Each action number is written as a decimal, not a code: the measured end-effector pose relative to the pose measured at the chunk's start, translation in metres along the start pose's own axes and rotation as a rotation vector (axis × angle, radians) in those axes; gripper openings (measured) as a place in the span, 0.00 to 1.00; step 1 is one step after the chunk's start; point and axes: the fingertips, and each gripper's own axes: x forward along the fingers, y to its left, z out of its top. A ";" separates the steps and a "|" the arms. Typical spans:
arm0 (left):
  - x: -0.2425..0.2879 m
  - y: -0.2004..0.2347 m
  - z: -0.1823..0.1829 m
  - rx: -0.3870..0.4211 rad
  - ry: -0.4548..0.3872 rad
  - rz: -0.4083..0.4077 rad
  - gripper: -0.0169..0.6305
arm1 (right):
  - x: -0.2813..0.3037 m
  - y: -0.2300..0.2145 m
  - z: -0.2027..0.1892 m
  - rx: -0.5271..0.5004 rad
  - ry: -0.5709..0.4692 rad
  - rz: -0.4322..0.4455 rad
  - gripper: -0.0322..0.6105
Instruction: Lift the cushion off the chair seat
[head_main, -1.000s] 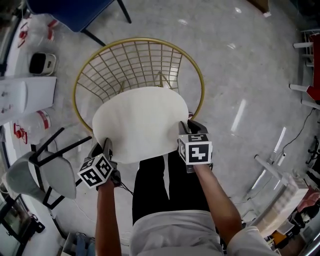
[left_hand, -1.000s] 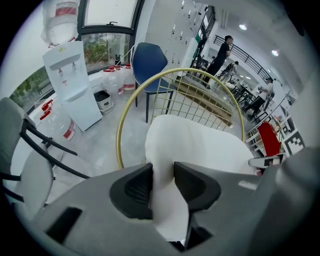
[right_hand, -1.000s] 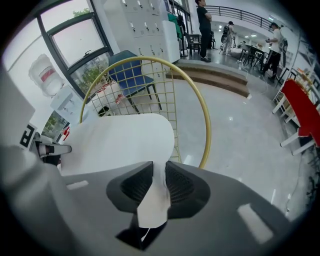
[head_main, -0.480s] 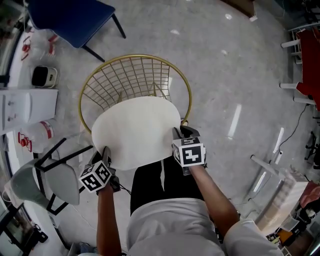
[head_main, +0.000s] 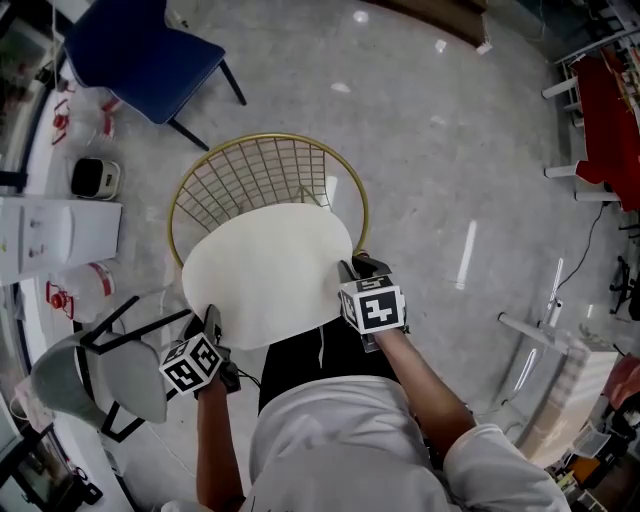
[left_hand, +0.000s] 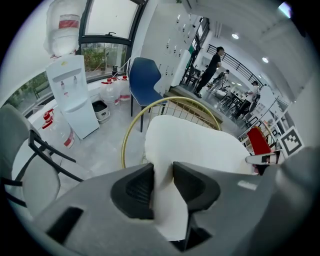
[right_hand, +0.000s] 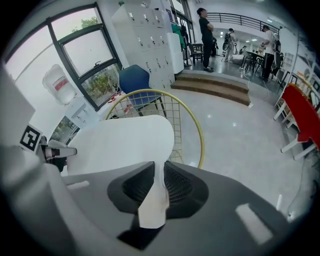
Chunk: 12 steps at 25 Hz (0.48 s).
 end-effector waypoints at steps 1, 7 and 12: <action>-0.004 -0.001 0.000 0.002 -0.004 -0.005 0.21 | -0.004 0.001 0.000 0.002 -0.003 0.003 0.16; -0.029 -0.009 -0.008 0.017 -0.026 -0.039 0.20 | -0.030 0.004 -0.005 0.016 -0.020 0.017 0.15; -0.049 -0.011 -0.002 0.027 -0.060 -0.067 0.20 | -0.051 0.013 0.002 -0.006 -0.043 0.032 0.15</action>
